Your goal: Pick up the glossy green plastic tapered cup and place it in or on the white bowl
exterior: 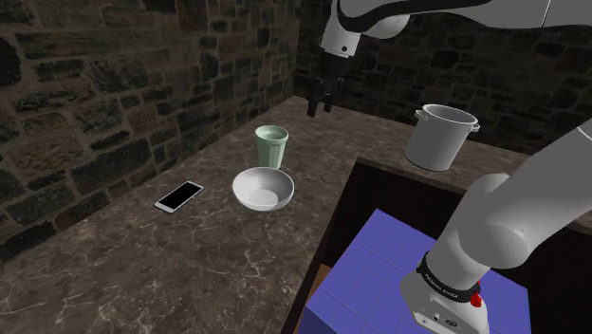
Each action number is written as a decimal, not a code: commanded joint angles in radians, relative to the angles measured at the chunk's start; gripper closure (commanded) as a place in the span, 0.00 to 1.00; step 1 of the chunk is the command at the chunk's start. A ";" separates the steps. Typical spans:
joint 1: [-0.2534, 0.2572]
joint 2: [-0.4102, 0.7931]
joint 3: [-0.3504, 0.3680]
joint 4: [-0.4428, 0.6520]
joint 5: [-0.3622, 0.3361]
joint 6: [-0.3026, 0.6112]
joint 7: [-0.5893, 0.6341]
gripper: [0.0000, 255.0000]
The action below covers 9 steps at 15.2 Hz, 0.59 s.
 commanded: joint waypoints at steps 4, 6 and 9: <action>-0.007 0.196 -0.030 0.117 0.041 0.054 -0.025 0.00; -0.013 0.273 -0.041 0.168 0.061 0.068 -0.038 0.00; -0.024 0.391 -0.054 0.255 0.093 0.081 -0.057 0.00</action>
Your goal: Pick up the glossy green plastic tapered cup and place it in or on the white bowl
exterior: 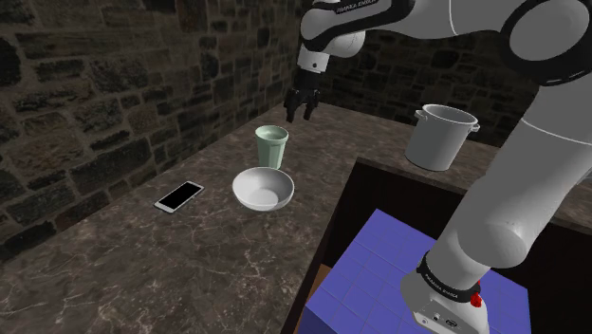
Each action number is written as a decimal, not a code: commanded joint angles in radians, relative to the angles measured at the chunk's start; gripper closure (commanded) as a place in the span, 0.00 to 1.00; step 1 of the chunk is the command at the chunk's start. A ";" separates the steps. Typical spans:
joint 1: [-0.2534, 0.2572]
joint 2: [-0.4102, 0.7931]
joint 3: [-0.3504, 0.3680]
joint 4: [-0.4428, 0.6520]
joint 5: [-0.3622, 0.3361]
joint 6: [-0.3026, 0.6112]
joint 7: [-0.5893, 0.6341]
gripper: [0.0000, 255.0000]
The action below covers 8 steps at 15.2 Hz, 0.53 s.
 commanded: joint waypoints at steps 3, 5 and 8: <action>-0.022 0.167 -0.015 0.140 0.047 0.002 -0.026 0.00; -0.035 0.249 -0.018 0.213 0.069 -0.003 -0.035 0.00; -0.058 0.375 -0.018 0.337 0.102 -0.019 -0.043 0.00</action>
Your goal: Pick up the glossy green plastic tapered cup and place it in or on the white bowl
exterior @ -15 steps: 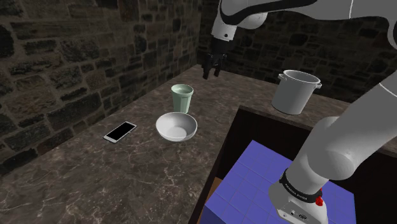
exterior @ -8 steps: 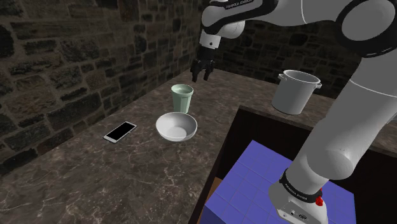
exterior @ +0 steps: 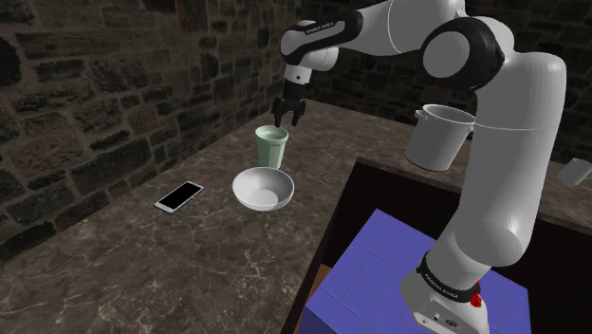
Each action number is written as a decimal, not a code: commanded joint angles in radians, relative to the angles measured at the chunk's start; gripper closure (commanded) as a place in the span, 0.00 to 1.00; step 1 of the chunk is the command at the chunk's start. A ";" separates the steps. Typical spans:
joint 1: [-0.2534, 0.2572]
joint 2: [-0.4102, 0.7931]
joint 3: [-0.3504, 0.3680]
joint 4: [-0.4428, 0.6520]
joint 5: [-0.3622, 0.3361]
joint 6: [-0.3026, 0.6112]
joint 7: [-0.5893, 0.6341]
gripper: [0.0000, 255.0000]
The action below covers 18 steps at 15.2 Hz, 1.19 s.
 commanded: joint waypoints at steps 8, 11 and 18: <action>-0.006 0.107 0.009 0.030 0.030 0.067 -0.012 0.00; -0.006 0.109 0.009 0.025 0.031 0.073 -0.012 0.00; -0.006 0.109 0.009 0.025 0.031 0.073 -0.012 1.00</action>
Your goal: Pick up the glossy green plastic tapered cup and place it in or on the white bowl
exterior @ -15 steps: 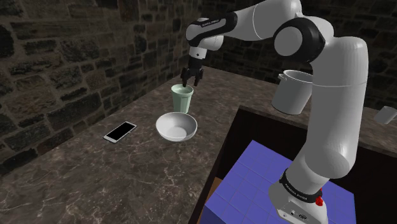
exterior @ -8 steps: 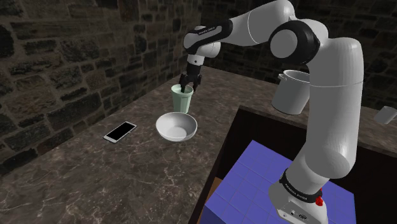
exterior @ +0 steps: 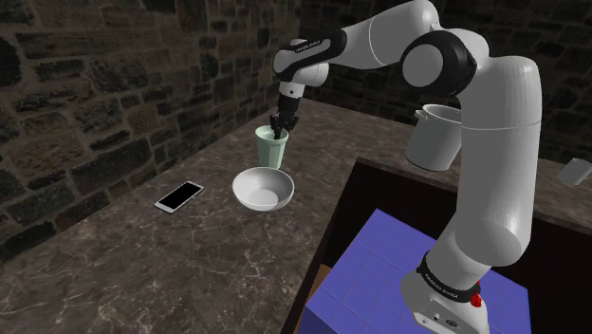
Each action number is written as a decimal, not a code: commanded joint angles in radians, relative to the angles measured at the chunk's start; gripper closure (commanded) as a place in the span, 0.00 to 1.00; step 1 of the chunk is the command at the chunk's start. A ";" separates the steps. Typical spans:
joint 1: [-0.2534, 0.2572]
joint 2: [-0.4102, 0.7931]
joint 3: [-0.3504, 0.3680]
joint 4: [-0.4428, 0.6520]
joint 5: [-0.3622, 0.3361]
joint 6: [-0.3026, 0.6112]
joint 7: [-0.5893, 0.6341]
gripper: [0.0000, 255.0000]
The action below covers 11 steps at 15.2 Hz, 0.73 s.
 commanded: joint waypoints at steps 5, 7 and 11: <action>0.000 0.000 0.000 0.000 0.000 0.000 0.000 1.00; 0.000 0.000 0.000 0.000 0.000 0.000 0.000 1.00; 0.000 -0.014 -0.002 0.020 -0.005 -0.033 0.009 1.00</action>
